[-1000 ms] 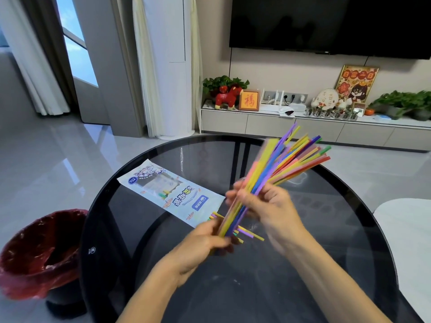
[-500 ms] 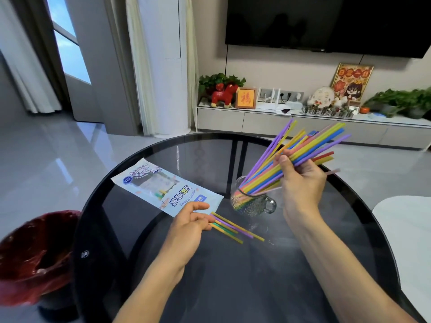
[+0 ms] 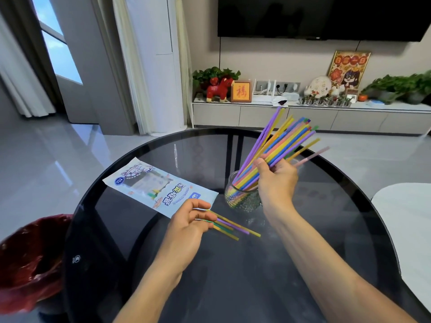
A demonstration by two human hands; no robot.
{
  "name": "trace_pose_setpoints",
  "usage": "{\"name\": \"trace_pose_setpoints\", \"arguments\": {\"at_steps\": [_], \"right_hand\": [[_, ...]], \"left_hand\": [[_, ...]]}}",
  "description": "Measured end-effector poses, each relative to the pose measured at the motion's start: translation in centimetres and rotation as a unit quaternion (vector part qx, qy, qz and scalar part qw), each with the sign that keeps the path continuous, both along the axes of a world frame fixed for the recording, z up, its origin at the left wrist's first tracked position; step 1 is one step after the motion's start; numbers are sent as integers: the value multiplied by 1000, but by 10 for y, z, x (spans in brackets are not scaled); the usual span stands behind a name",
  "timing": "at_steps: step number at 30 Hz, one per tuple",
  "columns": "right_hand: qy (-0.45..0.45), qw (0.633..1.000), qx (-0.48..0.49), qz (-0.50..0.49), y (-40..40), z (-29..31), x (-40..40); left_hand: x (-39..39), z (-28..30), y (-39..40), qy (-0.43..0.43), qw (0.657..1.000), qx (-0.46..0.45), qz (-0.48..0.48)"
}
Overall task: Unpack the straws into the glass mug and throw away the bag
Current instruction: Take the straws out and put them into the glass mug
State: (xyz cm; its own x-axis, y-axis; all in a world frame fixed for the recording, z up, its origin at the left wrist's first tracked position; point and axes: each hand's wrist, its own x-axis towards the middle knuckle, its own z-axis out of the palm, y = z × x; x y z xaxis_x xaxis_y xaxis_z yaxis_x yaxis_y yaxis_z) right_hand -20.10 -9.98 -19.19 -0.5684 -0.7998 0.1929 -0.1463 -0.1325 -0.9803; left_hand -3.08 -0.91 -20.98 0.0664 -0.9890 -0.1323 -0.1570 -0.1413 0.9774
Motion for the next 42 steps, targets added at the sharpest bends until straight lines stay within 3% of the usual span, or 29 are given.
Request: {"name": "trace_pose_setpoints", "arguments": {"at_steps": [2,4,6,9,10,12,14,15,18,19,24,29,33,39,42], "right_hand": [[109,994,11,-6,1,1,-4],[264,964,42,-15,5,4,-15],[344,934,95,4,10,4,-26],[354,916,179,63,24,8,-37],[341,911,208,97,31,13,-40],[299,894,274,193,44,21,-40],[304,857,322,266,58,25,-32],[353,831,328,277,64,22,-24],[615,720,245,209,75,2,10],[653,702,213,188,80,-7,23],[663,682,231,203,70,-48,44],[706,635,229,216,61,-49,48],[713,598,283,231,62,-49,54],[689,571,325,306,62,-41,37],[664,578,329,341,65,-33,30]], "left_hand": [[2,-3,2,-1,1000,-1,0],[3,-6,1,-15,1000,-4,0],[5,-9,0,-48,999,-17,2],[7,-15,-1,-149,987,-64,1],[7,-20,-1,-220,972,-88,-7],[8,-32,0,-402,909,-97,-47],[6,-41,1,-472,876,-40,-94],[4,-43,2,-478,871,-12,-111],[4,-47,5,-488,863,10,-130],[4,-47,7,-497,858,5,-134],[6,-45,13,-504,849,-18,-154],[8,-44,14,-512,845,-36,-151],[5,-46,12,-521,840,-38,-147],[1,-51,11,-541,830,-30,-133],[7,-54,5,-536,836,-19,-114]]}}
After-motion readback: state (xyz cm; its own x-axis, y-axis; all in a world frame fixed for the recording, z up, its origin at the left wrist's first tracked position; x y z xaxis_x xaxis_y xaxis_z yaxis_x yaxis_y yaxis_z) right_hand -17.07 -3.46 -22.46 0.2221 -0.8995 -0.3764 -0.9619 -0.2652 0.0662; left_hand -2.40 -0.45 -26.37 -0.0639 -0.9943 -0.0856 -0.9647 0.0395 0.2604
